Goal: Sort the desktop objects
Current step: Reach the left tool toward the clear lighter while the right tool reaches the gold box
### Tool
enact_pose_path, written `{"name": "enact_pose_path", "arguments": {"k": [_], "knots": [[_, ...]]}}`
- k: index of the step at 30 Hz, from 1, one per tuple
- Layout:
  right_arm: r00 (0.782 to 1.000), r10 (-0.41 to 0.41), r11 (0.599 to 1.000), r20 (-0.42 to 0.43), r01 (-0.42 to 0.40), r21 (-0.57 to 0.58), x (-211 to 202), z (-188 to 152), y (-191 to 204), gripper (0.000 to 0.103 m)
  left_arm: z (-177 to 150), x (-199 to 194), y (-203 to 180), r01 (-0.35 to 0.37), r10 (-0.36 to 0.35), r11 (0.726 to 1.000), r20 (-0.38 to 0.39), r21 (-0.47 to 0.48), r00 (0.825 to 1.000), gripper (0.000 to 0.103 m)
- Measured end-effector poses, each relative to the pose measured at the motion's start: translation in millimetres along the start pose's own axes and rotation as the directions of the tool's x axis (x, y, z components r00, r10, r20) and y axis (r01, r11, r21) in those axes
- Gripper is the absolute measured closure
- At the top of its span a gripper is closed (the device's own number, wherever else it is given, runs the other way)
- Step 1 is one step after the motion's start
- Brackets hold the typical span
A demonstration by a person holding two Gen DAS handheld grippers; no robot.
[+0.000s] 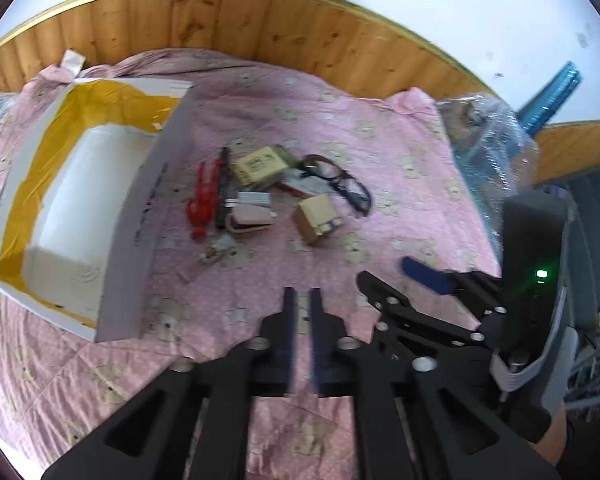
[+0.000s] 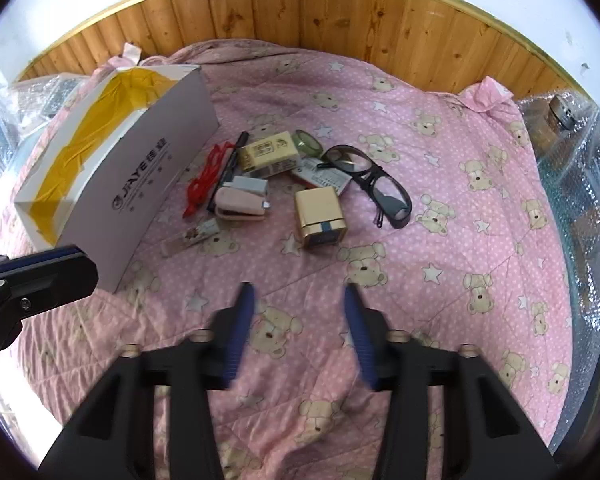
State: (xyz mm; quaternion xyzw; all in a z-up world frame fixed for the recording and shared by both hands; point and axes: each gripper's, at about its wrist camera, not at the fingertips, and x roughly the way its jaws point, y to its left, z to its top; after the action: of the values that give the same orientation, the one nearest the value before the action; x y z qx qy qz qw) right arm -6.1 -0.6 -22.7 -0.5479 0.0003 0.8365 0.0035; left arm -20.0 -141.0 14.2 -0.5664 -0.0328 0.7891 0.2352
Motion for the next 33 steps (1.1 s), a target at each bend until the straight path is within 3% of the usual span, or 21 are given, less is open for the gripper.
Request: {"name": "enact_pose_path", "arguments": {"k": [1,2,18,25,33], "knots": [[1.0,0.002,1.0,-0.009,-0.002,0.001,3.7,1.5,-1.1,0.051,1.6,0.9,1.9,0.0,0.0,1.0,0.003,-0.006,1.0,0.053],[1.0,0.007,1.0,-0.017,-0.007,0.004,7.5,2.5,-2.4,0.051,3.4,1.2,5.8,-0.005,0.005,1.0,0.016,-0.019,1.0,0.048],[0.989,0.059,0.997,-0.135,-0.051,0.06,69.4,14.7,-19.0,0.051,11.8,76.3,47.4,-0.006,0.001,0.999,-0.116,-0.039,0.993,0.048],[0.98,0.128,0.982,-0.154,-0.104,0.159,92.7,14.7,-39.3,0.047,14.5,108.4,66.3,-0.013,0.004,0.998,-0.16,-0.057,0.987,0.048],[0.974,0.149,0.968,-0.17,-0.109,0.225,124.5,22.1,-58.1,0.046,20.8,149.1,77.6,-0.038,0.027,0.997,-0.159,-0.072,0.987,0.048]]}}
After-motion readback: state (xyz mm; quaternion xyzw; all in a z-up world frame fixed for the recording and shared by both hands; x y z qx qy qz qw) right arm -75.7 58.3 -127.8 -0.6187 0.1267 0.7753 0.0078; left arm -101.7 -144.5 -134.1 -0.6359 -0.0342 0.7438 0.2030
